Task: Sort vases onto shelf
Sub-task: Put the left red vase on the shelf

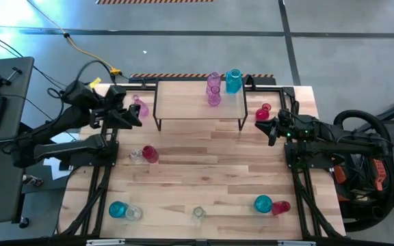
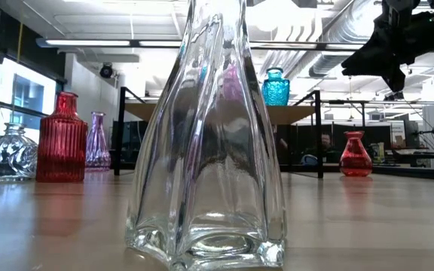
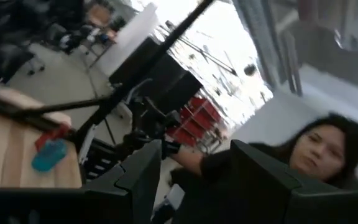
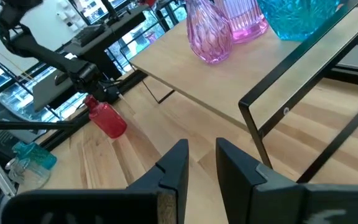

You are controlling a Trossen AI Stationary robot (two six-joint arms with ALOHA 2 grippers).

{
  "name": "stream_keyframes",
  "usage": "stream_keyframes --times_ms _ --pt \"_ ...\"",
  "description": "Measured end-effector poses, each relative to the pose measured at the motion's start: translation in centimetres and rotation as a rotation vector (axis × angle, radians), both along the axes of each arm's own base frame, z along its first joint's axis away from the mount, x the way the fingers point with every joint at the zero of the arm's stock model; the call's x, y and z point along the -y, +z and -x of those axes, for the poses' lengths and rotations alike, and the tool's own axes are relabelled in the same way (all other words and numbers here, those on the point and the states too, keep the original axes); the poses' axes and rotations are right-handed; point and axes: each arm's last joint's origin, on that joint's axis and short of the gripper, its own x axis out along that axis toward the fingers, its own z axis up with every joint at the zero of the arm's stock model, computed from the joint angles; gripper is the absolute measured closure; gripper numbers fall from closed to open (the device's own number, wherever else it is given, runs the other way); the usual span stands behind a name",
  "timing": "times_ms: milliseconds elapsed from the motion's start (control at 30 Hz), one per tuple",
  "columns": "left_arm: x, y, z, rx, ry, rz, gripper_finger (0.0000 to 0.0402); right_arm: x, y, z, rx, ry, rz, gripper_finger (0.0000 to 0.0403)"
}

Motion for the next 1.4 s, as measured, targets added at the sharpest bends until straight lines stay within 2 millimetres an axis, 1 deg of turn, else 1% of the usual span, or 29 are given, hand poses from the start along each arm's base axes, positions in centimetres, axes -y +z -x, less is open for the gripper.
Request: stream_keyframes --times_ms 133,233,333,433,533,600,667,733,767,833,1000,1233,1400 --pt "-0.1 3.4 -0.2 0.136 0.023 -0.150 0.0218 0.0 0.0 0.0 0.000 0.000 0.000 0.0341" --pt "-0.4 5.4 -0.4 0.243 0.100 -0.252 0.0218 0.0 0.0 0.0 0.000 0.000 0.000 0.0341" --pt "-0.8 7.1 -0.6 0.336 0.249 -0.316 0.0218 0.0 0.0 0.0 0.000 0.000 0.000 0.0341" --pt "-1.3 8.4 -0.4 0.389 0.447 -0.315 0.0218 0.0 0.0 0.0 0.000 0.000 0.000 0.0341" --pt "-1.9 8.8 -0.3 0.374 0.687 -0.273 0.0218 0.0 0.0 0.0 0.000 0.000 0.000 0.0341" --pt "-2.4 9.0 -0.2 0.332 0.868 -0.264 0.0218 0.0 0.0 0.0 -0.002 0.001 0.001 0.0341" --pt "-2.7 9.1 0.0 0.266 1.033 -0.331 0.0218 0.0 0.0 0.0 -0.005 0.003 0.010 0.0341" --pt "-3.0 9.0 0.3 0.153 1.167 -0.442 0.0218 0.0 0.0 0.0 -0.011 0.007 0.023 0.0341" --pt "-3.1 8.8 0.3 0.085 1.207 -0.489 0.0218 0.0 0.0 0.0 -0.012 0.009 0.027 0.0341" --pt "-3.1 8.2 0.1 -0.048 1.220 -0.555 0.0218 0.0 0.0 0.0 -0.014 0.010 0.031 0.0341" --pt "-2.5 6.1 -0.7 -0.312 1.063 -0.600 0.0218 0.0 0.0 0.0 -0.020 0.014 0.045 0.0341" --pt "-0.9 3.9 -1.0 -0.565 0.869 -0.611 0.0218 0.0 -0.2 0.1 -0.040 0.015 0.044 0.0341" --pt "0.4 2.8 -1.0 -0.660 0.694 -0.554 0.0218 0.0 -0.3 0.1 -0.050 0.015 0.041 0.0341"
